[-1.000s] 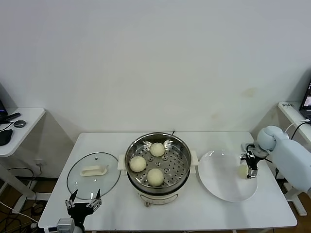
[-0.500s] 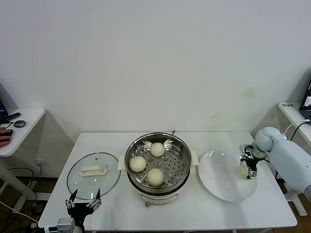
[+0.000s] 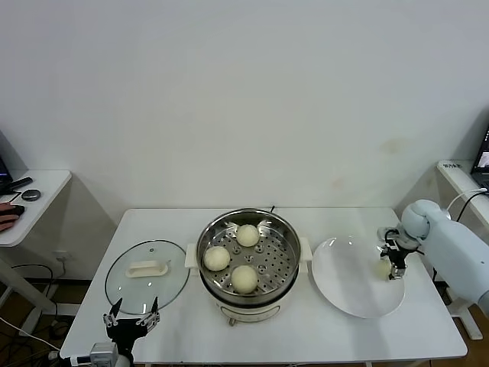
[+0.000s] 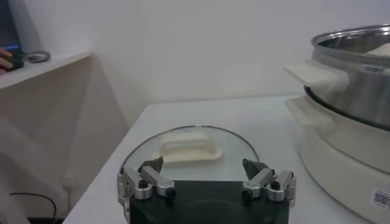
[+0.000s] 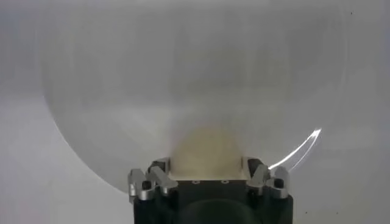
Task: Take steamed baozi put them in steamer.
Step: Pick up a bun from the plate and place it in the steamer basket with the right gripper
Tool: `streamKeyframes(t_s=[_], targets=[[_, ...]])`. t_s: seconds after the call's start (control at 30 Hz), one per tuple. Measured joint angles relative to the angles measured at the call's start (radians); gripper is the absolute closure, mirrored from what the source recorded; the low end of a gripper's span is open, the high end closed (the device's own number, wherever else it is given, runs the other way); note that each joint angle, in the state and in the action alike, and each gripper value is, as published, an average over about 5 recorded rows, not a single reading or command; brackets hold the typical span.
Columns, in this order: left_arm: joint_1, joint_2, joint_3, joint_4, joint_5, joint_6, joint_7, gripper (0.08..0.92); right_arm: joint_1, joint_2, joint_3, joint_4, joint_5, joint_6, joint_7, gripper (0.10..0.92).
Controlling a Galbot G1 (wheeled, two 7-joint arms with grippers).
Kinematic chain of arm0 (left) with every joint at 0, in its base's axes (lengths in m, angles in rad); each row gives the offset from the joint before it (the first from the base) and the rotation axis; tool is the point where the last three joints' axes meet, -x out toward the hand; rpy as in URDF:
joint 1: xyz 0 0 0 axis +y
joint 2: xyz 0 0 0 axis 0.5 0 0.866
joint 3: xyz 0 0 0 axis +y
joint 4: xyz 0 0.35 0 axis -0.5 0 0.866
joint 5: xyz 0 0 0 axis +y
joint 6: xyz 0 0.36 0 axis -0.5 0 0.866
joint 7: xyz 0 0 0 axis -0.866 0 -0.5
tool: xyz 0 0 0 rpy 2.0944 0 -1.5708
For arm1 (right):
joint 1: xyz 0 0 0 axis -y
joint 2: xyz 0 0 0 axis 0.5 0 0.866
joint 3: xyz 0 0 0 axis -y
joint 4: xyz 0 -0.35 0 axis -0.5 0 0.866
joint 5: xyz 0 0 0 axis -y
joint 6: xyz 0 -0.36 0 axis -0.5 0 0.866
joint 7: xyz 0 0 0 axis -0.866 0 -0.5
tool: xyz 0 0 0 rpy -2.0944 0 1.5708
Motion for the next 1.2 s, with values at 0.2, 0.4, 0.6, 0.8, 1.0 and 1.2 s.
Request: streamKeyframes(t_s=[0.2,0.4,0.6,0.8,1.0,1.2], targets=[[-0.005,-0.003,0.003,-0.001,0.005,-0.003,-0.002,0.177,0.020,-0.014,-0.018,0.020,0.031,-0.015,-0.002,0.456],[-0.013,-0.008,0.008,-0.002,0.020,-0.008,-0.007,0.177,0.080,-0.062,-0.079,0.107,0.126,-0.069,-0.002,0.469],[-0.011,-0.010,0.024,-0.015,0.042,-0.019,-0.012,0.177,0.239,-0.109,-0.212,0.264,0.305,-0.177,0.012,0.519],[-0.002,-0.009,0.033,-0.036,0.051,-0.020,-0.018,0.177,0.470,-0.106,-0.392,0.421,0.512,-0.285,0.031,0.524],[0.006,-0.008,0.040,-0.056,0.050,-0.022,-0.029,0.177,0.669,-0.050,-0.561,0.545,0.707,-0.388,0.060,0.521],[0.006,-0.017,0.045,-0.074,0.047,-0.023,-0.030,0.177,0.764,0.027,-0.680,0.617,0.836,-0.476,0.102,0.523]])
